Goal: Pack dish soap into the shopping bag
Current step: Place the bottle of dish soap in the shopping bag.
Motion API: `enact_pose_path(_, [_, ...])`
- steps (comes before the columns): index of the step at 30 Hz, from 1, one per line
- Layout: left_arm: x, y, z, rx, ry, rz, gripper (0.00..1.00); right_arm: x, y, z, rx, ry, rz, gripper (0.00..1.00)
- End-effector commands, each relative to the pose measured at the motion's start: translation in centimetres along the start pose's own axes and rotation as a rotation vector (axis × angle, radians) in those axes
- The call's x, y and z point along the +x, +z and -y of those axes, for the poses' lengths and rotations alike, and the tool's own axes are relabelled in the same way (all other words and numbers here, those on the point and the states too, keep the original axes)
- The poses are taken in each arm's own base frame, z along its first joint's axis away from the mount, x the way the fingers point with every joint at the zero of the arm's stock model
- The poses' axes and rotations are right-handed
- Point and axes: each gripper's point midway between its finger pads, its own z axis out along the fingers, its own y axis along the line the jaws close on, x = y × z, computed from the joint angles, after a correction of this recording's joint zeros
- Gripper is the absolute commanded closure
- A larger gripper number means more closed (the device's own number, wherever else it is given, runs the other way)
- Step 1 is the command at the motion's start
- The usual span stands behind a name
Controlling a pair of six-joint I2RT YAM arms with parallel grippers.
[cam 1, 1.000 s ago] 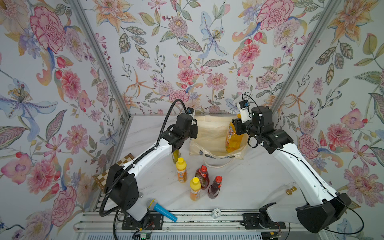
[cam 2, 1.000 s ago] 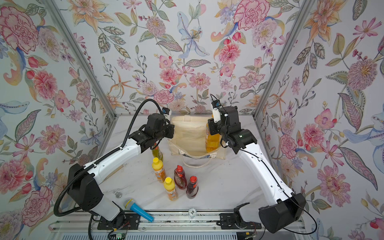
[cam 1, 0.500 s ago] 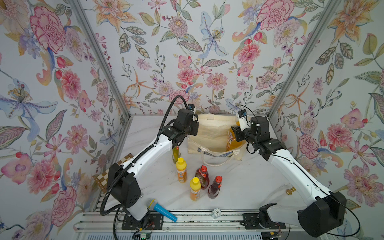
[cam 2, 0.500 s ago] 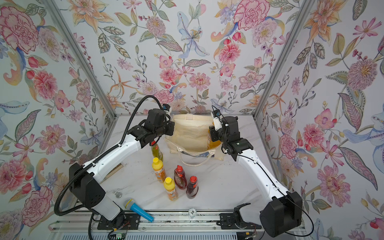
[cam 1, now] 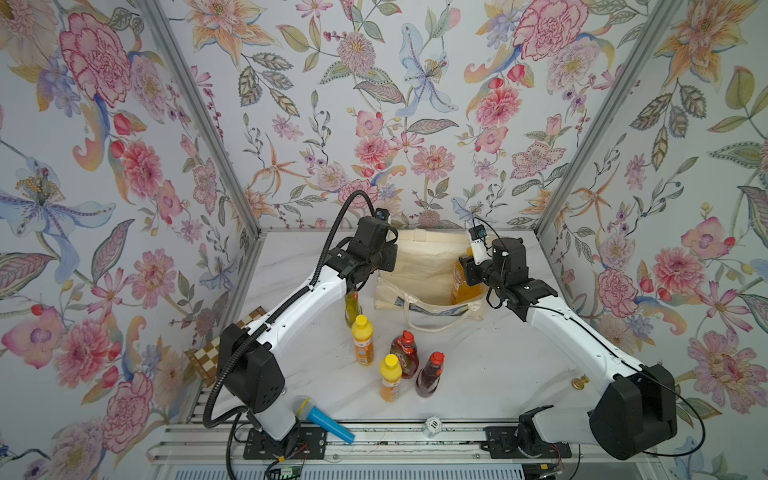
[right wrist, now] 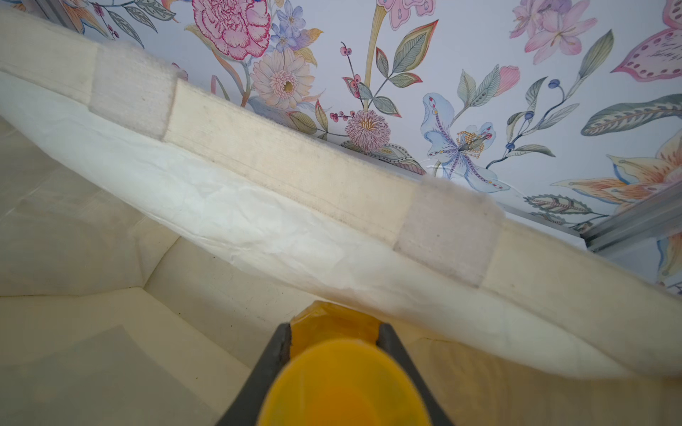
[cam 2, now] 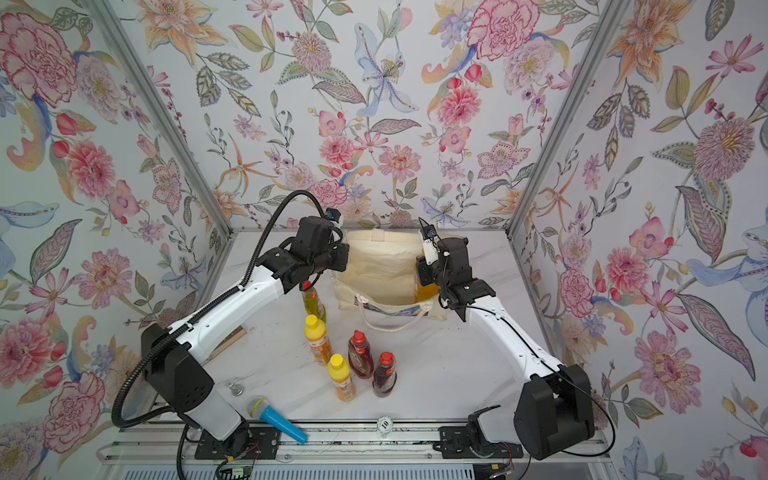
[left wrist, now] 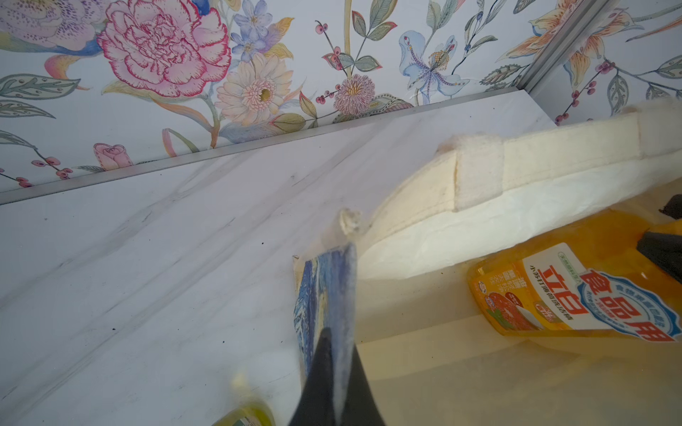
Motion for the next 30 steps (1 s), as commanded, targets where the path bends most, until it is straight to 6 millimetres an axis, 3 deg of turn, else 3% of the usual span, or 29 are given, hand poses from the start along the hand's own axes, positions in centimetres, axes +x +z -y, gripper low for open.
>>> enact_pose_path(1, [-1.4,-0.7,-0.5,-0.032,-0.026,0.029,1.00,-3.8,-0.5,1.6,0.053,0.011,0.164,1.00])
enact_pose_path(6, [-1.7,-0.9,-0.6,-0.021,-0.040,0.030,1.00,-3.5,-0.4,2.4,0.078,0.028,0.164,1.00])
enact_pose_path(12, [-1.7,-0.9,0.8,0.053,-0.035,-0.005,1.00,-8.5,-3.2,1.7,0.028,0.036,0.344,1.00])
enact_pose_path(18, [-0.8,-0.3,1.4,0.077,-0.015,-0.096,1.00,-12.0,-4.9,-1.1,-0.019,0.014,0.501,1.00])
enact_pose_path(24, [-0.6,-0.1,2.2,0.148,-0.042,-0.148,1.00,-12.0,-3.3,-2.9,-0.036,0.011,0.540,1.00])
enact_pose_path(30, [-1.2,-0.4,1.7,0.137,-0.048,-0.151,1.00,-9.6,-0.7,-3.0,-0.015,-0.009,0.478,1.00])
